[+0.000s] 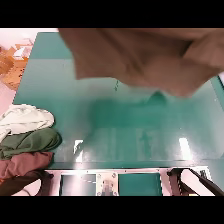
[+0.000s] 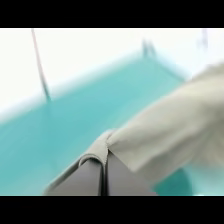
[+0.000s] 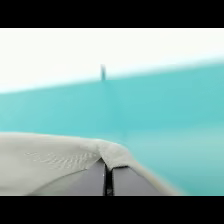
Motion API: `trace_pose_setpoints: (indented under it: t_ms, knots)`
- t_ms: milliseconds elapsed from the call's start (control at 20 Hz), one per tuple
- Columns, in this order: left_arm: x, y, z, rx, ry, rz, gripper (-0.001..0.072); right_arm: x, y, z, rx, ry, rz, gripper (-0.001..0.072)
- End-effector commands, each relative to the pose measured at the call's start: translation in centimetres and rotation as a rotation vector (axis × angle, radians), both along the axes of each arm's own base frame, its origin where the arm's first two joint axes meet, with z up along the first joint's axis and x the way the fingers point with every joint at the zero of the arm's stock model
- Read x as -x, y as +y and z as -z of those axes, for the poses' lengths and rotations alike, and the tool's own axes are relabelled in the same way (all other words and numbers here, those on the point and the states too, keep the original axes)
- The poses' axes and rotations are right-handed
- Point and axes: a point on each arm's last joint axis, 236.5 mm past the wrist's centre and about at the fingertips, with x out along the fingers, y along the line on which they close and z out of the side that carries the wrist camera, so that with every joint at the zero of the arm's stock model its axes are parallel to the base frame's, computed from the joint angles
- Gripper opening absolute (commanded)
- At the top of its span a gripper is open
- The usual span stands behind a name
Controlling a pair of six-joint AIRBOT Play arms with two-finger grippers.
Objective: Fold the shirts.
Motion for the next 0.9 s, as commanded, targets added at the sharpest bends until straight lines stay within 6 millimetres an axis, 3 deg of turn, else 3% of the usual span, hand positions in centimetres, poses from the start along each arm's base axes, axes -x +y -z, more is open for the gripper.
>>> trace_pose_setpoints:
  t_ms: [0,50,150,300,400,550,700,850]
  knots:
    - [13.1,4.4,-12.2,0.132,-0.414,-0.139,0.002,8.5,1.1,-10.9,0.192,-0.313,0.181,0.0018]
    - [15.3,5.1,-12.9,0.137,-0.449,-0.16,0.002,10.3,0.8,-12.2,0.236,-0.362,0.242,0.0018]
    - [17.2,6.4,-13.0,0.11,-0.476,-0.216,0.002,12.3,1.3,-13.3,0.268,-0.404,0.277,0.0018]
    - [14.9,7.5,-9.6,0.049,-0.341,-0.276,0.002,11.1,2.3,-11.6,0.227,-0.353,0.207,0.0018]
    - [11.3,7.4,-5.7,0.005,-0.219,-0.287,0.0021,8.1,2.8,-7.9,0.141,-0.252,0.106,0.0018]
    - [3.8,6.5,3.4,-0.057,0.038,-0.277,0.0021,2.1,4.0,1.2,-0.009,-0.044,-0.09,0.0018]
    - [-4.6,5.9,15.5,-0.106,0.308,-0.283,0.002,-4.4,3.7,13.5,-0.163,0.19,-0.144,0.0018]
    - [-12.3,5.7,27.7,-0.128,0.495,-0.314,0.0021,-10.9,3.4,27.1,-0.259,0.381,-0.121,0.0018]
